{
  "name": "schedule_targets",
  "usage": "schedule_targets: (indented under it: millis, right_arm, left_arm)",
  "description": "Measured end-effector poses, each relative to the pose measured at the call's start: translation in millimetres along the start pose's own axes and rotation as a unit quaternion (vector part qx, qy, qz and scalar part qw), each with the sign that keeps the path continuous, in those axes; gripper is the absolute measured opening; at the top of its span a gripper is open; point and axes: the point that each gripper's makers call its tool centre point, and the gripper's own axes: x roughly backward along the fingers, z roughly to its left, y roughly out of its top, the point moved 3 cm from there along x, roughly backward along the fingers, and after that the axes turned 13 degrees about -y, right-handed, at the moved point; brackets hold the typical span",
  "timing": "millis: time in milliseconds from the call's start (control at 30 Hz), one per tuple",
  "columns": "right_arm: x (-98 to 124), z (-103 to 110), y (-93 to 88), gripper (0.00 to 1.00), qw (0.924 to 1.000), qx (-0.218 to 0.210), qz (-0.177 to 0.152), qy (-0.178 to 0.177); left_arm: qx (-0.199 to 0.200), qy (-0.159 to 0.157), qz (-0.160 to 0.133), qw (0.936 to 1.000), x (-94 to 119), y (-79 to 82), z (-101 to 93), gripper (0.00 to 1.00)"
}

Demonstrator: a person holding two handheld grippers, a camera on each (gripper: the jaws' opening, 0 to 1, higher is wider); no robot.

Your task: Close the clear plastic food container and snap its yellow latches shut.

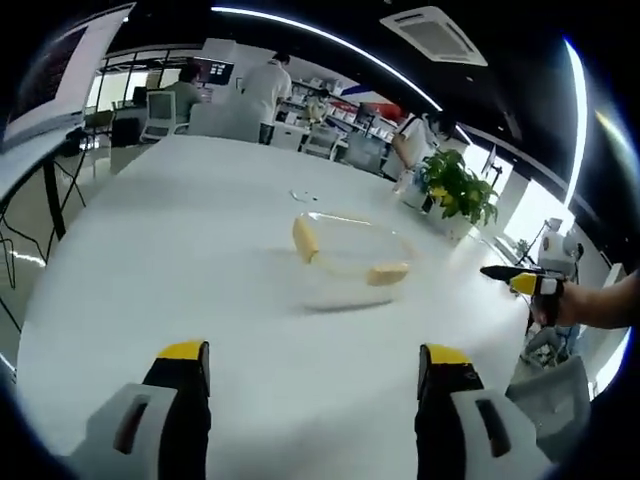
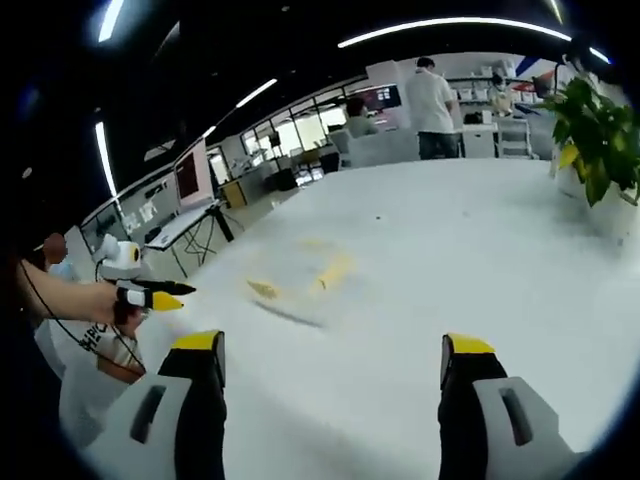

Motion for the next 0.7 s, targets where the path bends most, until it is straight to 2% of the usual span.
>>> schedule_targets:
  millis: [267,367,567,700]
  right_arm:
    - [38,-7,-7.9,0.86,0.9995,-0.026,-0.009,-0.012]
    - [49,-8,-10.1,0.84,0.9989,-0.039,-0.016,-0.017]
    - [68,4,-18.9,0.85,0.9980,-0.053,-0.029,-0.020]
    - [79,14,-21.5,0.86,0.9977,-0.047,-0.045,-0.019]
  left_arm:
    - [0.017,0.011,-0.017,0.9996,38,-15.5,-8.8,0.81]
    - [0.044,0.019,-0.030,0.9984,51,-21.0,-11.6,0.80]
    - [0.032,0.023,-0.051,0.9979,71,-30.0,-32.0,0.79]
    - [0.067,0.022,-0.081,0.9942,80,-39.4,-45.0,0.77]
